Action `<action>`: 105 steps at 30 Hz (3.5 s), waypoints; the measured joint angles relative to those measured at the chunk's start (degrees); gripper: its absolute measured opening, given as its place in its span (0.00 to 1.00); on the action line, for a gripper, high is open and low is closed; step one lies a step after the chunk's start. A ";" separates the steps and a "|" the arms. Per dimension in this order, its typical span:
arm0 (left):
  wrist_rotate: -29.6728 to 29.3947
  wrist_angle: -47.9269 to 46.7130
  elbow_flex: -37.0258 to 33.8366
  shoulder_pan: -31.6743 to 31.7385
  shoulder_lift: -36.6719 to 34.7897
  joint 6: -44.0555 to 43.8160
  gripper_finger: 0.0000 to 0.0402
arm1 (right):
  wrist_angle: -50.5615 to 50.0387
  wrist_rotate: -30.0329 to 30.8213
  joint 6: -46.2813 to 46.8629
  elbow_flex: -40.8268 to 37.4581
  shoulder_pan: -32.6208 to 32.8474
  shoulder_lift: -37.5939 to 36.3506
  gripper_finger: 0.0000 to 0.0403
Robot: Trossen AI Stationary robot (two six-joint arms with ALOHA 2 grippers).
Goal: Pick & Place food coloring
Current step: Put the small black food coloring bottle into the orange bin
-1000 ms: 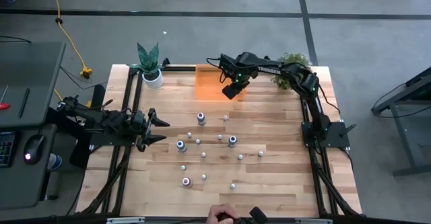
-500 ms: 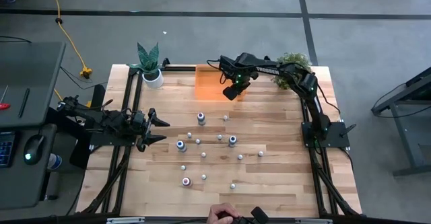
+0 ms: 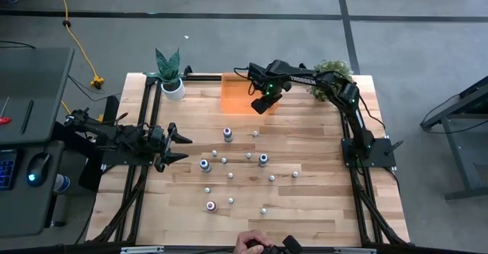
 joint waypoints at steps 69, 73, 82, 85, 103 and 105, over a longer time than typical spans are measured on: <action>-0.02 0.02 0.00 -0.02 0.00 0.00 0.68 | -15.26 9.06 -4.79 31.81 6.00 -3.15 0.46; 0.00 0.01 0.00 -0.01 0.01 0.00 0.68 | -11.73 6.73 -4.93 28.29 7.75 -8.71 0.46; 0.00 0.00 0.00 -0.02 0.02 0.00 0.68 | -14.77 6.47 -5.42 27.52 11.22 -18.64 0.46; 0.00 0.00 0.00 -0.02 0.01 0.00 0.68 | -17.60 6.19 -5.64 27.54 12.99 -21.65 0.46; 0.00 0.02 0.00 -0.01 0.01 0.00 0.68 | -24.65 2.96 1.40 0.67 26.49 -45.57 0.46; 0.00 0.00 0.00 0.00 0.02 0.00 0.68 | -22.90 1.48 3.41 -6.28 27.74 -49.25 0.46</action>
